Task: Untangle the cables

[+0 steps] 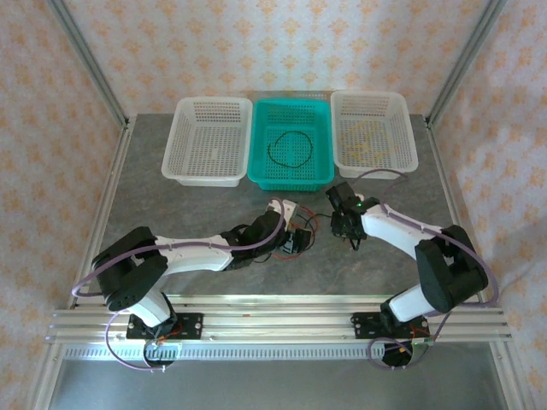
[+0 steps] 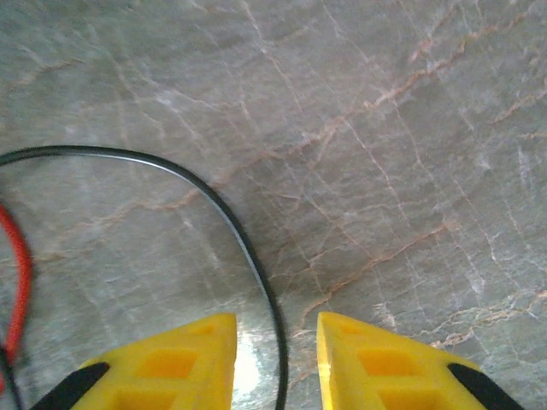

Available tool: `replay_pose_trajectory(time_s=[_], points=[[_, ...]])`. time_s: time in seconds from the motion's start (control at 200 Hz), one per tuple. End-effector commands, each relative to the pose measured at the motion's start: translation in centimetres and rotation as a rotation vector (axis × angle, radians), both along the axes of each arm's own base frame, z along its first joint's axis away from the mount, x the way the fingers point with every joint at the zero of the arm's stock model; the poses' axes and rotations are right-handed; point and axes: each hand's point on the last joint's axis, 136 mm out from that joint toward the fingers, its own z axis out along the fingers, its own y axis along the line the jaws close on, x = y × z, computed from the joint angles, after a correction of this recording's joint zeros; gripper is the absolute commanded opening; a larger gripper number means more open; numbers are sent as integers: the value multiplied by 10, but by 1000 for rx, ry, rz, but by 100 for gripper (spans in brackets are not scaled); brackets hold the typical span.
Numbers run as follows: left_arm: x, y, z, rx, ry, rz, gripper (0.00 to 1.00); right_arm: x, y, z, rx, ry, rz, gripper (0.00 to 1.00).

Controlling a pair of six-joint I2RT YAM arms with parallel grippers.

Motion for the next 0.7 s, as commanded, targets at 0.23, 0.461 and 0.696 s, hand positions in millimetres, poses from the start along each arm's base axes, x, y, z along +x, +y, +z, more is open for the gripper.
replay_pose_trajectory(time_s=[0.23, 0.461, 0.696], points=[[1, -7, 2, 45, -35, -6, 74, -16, -7, -21, -21, 95, 10, 31], [2, -10, 1, 45, -33, -10, 74, -23, -8, -28, -24, 129, 8, 30], [4, -7, 1, 59, -39, 4, 74, -21, -5, -35, -10, 129, -1, 25]])
